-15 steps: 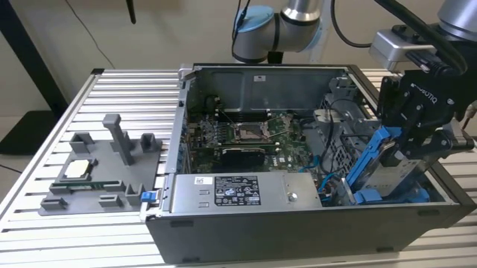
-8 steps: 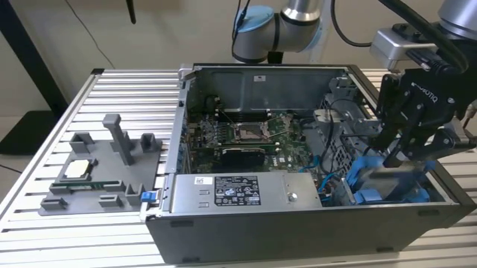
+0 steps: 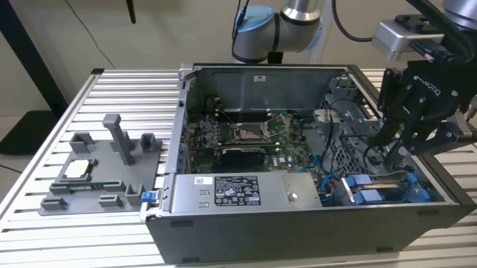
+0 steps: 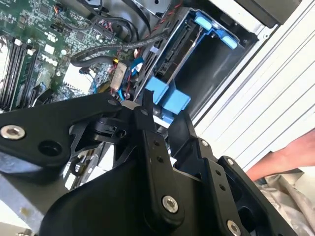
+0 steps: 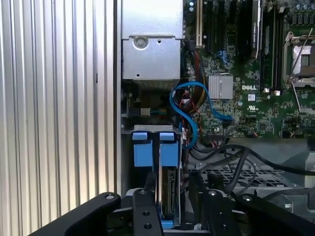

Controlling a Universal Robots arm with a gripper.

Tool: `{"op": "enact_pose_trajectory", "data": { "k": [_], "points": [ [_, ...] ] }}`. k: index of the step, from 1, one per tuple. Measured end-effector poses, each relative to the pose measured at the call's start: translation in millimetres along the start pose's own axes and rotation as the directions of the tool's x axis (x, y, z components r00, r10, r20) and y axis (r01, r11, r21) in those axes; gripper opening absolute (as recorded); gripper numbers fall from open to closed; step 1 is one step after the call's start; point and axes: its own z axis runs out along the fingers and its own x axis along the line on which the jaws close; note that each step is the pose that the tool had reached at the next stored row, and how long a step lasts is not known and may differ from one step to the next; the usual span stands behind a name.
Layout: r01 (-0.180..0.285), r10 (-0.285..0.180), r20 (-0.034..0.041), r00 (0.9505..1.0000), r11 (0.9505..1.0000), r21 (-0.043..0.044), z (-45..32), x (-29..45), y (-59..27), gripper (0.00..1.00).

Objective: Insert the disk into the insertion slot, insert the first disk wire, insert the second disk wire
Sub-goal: 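Insert the first disk wire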

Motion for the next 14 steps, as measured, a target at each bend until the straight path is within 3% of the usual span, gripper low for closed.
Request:
{"op": "enact_pose_trajectory", "data": {
  "k": [5,7,11,14],
  "points": [
    [0.001,-0.001,0.0242,0.9997,1.0,0.0055,0.1,-7.7,2.5,1.0],
    [0.001,-0.001,0.0332,0.9994,0.9999,0.0134,0.2,-11.0,2.6,1.0],
    [0.001,-0.002,0.0431,0.9991,0.9994,0.0338,1.1,-18.0,2.8,1.0],
    [0.001,-0.003,0.045,0.999,0.9989,0.0477,2.8,-23.7,3.2,1.0]
  ]
}}
